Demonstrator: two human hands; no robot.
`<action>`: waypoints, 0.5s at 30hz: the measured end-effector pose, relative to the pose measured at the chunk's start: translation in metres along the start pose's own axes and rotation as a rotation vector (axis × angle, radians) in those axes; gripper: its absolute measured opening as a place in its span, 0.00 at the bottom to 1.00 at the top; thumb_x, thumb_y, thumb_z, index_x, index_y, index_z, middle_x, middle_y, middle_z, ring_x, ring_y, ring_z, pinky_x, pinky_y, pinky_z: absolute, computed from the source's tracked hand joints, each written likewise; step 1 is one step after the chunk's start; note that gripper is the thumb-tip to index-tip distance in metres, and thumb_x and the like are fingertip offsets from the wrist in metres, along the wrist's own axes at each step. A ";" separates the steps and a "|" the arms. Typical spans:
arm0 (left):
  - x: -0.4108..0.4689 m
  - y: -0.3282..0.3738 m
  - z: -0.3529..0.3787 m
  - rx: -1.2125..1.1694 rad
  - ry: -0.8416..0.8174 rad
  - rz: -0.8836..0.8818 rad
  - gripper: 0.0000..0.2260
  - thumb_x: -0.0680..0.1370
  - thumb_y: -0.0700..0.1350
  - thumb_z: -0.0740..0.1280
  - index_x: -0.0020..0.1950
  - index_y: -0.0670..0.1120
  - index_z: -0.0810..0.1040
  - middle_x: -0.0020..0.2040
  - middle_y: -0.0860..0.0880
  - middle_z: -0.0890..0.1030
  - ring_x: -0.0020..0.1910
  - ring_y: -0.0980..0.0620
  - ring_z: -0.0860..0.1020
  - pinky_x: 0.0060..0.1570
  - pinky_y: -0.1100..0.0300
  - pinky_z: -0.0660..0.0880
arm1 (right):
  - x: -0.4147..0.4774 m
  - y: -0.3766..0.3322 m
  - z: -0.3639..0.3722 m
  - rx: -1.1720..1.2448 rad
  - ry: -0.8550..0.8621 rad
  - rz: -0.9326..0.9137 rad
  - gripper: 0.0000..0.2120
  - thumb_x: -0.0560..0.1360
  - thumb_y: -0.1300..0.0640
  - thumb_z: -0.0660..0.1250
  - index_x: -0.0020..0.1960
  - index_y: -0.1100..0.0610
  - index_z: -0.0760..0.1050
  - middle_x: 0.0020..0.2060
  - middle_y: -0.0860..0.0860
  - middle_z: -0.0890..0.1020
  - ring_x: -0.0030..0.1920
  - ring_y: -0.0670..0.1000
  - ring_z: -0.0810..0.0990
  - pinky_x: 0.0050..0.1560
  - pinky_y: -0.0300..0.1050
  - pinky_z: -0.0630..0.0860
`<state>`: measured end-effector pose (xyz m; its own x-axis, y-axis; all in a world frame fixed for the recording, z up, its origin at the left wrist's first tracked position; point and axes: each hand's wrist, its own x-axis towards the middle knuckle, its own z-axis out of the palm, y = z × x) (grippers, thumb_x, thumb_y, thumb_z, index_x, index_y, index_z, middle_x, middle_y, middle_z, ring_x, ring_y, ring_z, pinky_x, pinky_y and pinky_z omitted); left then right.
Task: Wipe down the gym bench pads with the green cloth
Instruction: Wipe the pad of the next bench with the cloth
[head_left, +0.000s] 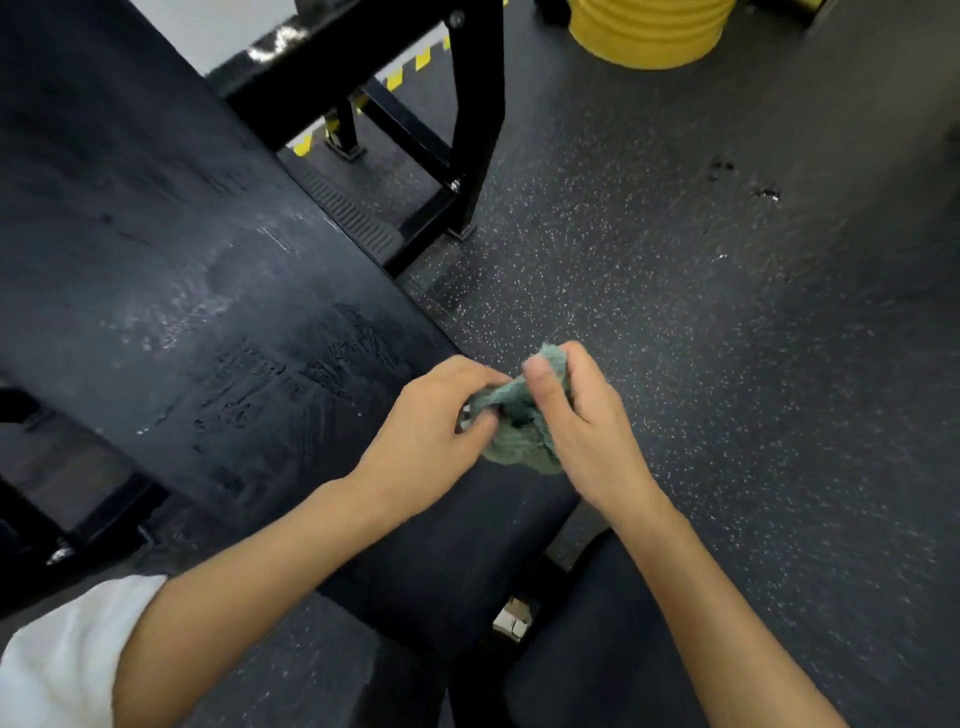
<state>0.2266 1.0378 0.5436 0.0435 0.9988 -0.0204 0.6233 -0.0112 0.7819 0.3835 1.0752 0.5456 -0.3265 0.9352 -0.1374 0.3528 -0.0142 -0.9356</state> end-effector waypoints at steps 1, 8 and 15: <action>-0.001 0.006 -0.008 0.007 0.025 0.007 0.12 0.75 0.36 0.66 0.55 0.47 0.80 0.49 0.54 0.78 0.49 0.59 0.76 0.50 0.71 0.71 | 0.000 -0.010 -0.003 -0.046 -0.021 -0.011 0.15 0.76 0.44 0.66 0.42 0.53 0.65 0.38 0.46 0.70 0.36 0.42 0.69 0.38 0.35 0.66; -0.017 0.042 -0.069 0.059 0.212 0.010 0.14 0.76 0.31 0.61 0.53 0.47 0.80 0.48 0.51 0.76 0.49 0.61 0.73 0.49 0.75 0.65 | 0.002 -0.085 -0.026 -0.186 -0.057 -0.204 0.02 0.75 0.57 0.70 0.47 0.53 0.76 0.36 0.43 0.79 0.38 0.42 0.76 0.40 0.36 0.69; -0.066 0.071 -0.129 0.116 0.291 -0.082 0.15 0.72 0.35 0.67 0.45 0.56 0.77 0.43 0.53 0.78 0.44 0.54 0.77 0.48 0.54 0.76 | -0.024 -0.165 -0.025 -0.164 -0.143 -0.347 0.07 0.79 0.60 0.64 0.52 0.53 0.80 0.40 0.45 0.83 0.42 0.47 0.80 0.45 0.45 0.75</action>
<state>0.1675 0.9776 0.6811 -0.2251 0.9679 0.1114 0.7007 0.0814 0.7088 0.3547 1.0641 0.7109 -0.5654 0.8157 0.1225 0.3320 0.3610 -0.8715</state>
